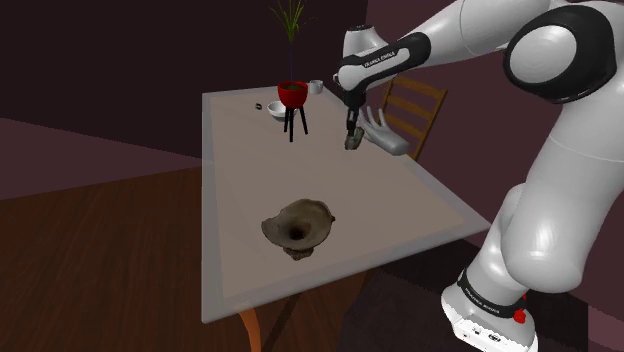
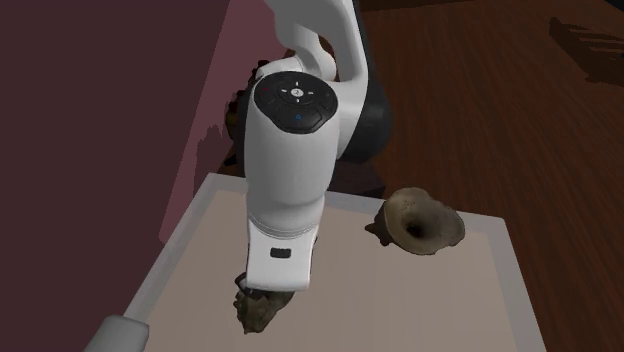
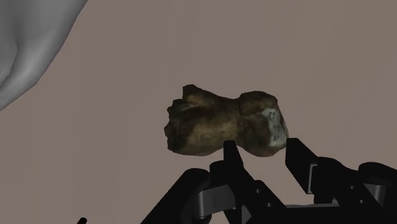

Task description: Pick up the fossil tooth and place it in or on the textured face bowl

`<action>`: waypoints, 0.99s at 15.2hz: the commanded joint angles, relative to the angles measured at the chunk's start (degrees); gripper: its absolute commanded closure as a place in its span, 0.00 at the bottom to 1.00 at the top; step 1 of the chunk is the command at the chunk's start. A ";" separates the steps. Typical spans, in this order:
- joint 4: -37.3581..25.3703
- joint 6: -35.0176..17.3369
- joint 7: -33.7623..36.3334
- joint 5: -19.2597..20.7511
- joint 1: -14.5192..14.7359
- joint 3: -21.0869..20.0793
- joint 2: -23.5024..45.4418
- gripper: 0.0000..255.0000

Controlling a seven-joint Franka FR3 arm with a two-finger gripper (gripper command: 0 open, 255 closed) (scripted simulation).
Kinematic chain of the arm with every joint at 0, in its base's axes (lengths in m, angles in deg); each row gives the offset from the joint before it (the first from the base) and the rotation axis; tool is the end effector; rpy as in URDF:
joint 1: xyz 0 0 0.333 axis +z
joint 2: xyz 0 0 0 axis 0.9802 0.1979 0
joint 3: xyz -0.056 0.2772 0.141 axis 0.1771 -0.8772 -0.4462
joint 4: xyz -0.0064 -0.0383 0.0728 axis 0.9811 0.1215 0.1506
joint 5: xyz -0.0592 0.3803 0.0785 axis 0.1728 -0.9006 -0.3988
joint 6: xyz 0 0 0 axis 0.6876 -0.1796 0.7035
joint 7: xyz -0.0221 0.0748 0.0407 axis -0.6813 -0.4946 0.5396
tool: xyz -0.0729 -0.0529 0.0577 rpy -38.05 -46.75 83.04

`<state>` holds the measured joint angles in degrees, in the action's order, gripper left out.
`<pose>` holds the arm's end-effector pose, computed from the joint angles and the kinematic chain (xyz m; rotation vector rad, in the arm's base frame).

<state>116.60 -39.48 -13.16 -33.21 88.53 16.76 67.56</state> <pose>0.5559 -0.1662 0.4439 2.8845 0.6957 0.0310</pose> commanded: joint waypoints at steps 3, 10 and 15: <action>1.49 1.27 3.38 1.60 1.64 -1.19 -2.56 1.00; 6.43 3.06 14.52 4.71 6.44 -6.22 -7.94 1.00; 8.00 4.75 21.87 5.37 9.64 -10.23 -9.96 1.00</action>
<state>124.91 -35.50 7.32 -27.85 97.54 7.30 57.86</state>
